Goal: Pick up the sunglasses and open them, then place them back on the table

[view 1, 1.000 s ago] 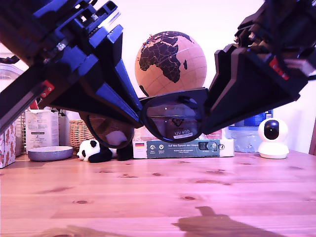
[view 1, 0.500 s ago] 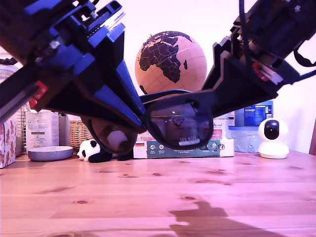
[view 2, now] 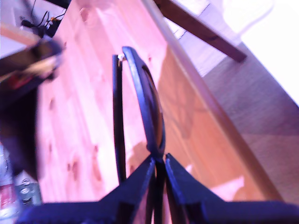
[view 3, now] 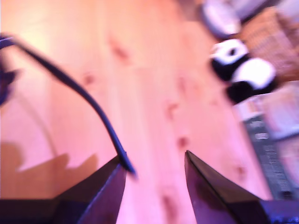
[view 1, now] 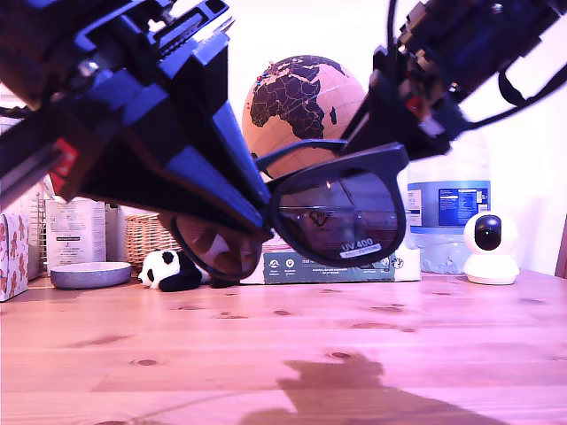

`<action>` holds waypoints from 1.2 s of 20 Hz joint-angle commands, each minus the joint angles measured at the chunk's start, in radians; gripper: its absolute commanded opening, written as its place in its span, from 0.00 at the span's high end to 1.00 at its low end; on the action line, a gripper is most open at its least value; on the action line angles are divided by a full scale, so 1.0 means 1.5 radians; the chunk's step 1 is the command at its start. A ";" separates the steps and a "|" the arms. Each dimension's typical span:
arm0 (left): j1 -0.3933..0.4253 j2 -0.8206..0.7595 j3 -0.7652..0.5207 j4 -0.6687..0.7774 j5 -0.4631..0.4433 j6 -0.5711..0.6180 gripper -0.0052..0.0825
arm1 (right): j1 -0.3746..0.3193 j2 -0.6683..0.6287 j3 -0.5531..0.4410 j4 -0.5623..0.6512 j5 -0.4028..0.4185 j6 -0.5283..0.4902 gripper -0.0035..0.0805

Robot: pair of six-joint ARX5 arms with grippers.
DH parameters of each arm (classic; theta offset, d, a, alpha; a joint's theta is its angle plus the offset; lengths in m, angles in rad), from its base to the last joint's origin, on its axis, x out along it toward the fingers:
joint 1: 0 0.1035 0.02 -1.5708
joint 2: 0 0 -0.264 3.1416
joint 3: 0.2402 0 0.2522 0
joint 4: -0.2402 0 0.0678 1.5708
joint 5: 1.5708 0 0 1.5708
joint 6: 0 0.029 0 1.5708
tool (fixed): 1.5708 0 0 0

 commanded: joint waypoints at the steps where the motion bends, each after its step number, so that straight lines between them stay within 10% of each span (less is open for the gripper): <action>1: -0.003 0.013 -0.010 -0.004 0.011 0.001 0.97 | -0.017 0.004 0.005 0.033 0.007 0.010 0.54; 6: -0.003 0.016 -0.010 -0.009 0.010 0.001 0.97 | -0.046 0.004 0.007 0.068 0.041 0.012 0.54; 20: 0.052 0.017 -0.010 -0.009 0.017 0.001 0.97 | -0.092 0.003 0.015 -0.157 0.056 0.198 0.54; 24: 0.055 0.038 -0.010 -0.002 0.028 0.002 0.97 | -0.088 0.003 0.050 -0.266 -0.058 0.291 0.56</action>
